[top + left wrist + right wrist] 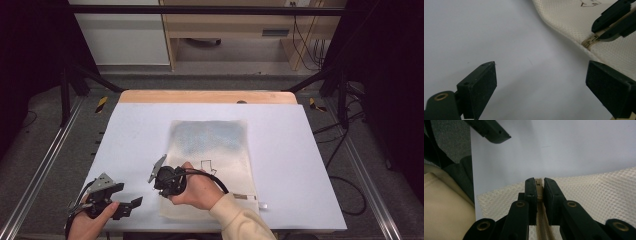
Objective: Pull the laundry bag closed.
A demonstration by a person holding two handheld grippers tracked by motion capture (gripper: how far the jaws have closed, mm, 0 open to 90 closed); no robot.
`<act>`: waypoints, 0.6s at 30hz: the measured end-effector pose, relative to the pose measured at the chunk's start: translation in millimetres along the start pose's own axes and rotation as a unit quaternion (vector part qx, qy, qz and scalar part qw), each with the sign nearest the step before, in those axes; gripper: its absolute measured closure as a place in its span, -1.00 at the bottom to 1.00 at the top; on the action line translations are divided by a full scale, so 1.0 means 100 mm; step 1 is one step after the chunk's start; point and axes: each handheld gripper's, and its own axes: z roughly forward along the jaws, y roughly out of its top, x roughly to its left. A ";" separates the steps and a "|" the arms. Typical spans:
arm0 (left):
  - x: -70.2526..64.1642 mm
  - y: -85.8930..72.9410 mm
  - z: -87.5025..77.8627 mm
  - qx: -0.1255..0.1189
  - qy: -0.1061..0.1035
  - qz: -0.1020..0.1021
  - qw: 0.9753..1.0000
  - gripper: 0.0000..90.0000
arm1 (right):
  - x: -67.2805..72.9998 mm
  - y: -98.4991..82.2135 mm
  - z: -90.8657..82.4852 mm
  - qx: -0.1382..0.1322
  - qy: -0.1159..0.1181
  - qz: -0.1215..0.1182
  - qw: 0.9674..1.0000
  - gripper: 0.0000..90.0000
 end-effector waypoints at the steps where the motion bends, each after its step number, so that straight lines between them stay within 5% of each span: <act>1: -0.01 0.01 0.01 -0.001 0.000 0.001 1.000 -0.80 | 0.00 0.00 0.00 0.003 0.001 0.001 1.000 0.81; 11: -0.16 0.06 0.03 -0.017 -0.027 0.015 0.999 -0.84 | 0.00 -0.01 0.00 -0.003 0.000 -0.002 1.000 0.81; 18: -0.32 0.08 0.13 -0.001 -0.035 0.031 0.999 -0.85 | 0.01 -0.02 -0.01 -0.008 -0.004 -0.008 1.000 0.81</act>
